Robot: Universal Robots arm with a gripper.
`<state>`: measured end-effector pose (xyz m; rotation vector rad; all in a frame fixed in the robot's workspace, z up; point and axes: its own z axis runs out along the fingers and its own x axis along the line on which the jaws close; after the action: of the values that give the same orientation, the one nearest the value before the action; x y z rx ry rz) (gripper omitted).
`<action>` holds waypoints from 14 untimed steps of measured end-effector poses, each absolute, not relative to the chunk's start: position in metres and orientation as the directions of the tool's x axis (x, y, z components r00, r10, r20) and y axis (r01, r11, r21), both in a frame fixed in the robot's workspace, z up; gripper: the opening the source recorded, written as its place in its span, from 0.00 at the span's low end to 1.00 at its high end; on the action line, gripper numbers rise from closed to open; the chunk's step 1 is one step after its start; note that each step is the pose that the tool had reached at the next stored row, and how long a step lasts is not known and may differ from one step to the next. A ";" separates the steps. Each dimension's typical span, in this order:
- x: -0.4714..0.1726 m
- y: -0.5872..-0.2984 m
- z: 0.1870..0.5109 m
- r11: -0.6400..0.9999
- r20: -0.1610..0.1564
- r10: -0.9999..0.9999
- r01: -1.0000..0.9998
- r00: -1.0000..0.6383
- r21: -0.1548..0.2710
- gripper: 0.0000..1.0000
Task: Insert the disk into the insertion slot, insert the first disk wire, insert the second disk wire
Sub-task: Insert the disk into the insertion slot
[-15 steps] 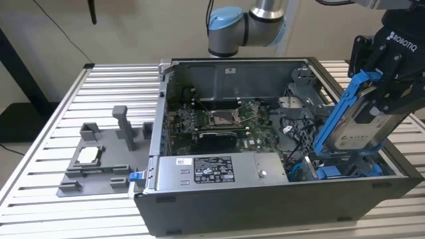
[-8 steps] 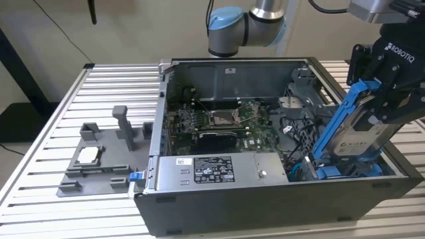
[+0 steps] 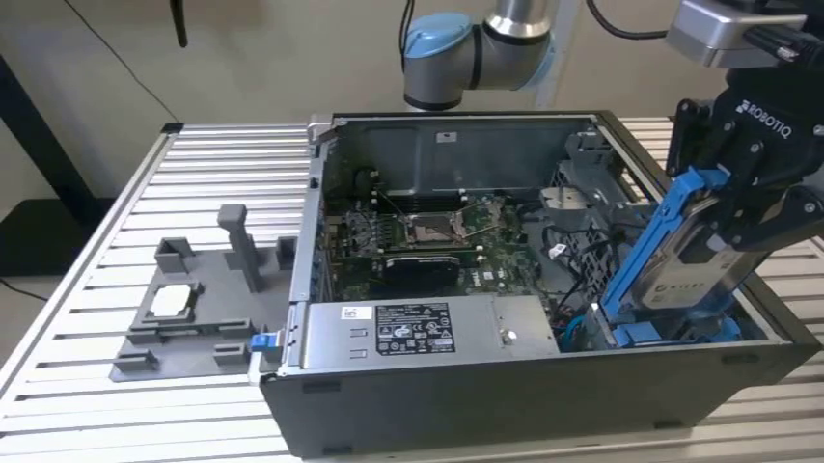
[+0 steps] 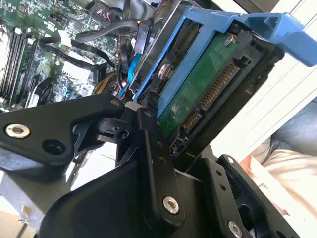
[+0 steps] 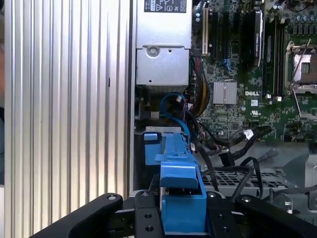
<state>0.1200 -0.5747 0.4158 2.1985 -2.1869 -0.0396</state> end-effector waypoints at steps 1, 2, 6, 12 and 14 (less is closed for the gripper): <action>0.120 -0.575 0.415 -0.007 0.010 -1.000 -0.999 0.007 0.046 0.33; 0.120 -0.575 0.415 -0.008 0.010 -1.000 -0.999 0.009 0.046 0.33; 0.120 -0.575 0.414 -0.014 0.010 -1.000 -0.999 0.014 0.045 0.33; 0.121 -0.575 0.411 -0.023 0.010 -1.000 -0.999 0.024 0.043 0.33; 0.121 -0.575 0.409 -0.025 0.010 -1.000 -0.999 0.026 0.043 0.33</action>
<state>0.1210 -0.5748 0.4088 2.2222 -2.1664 -0.0351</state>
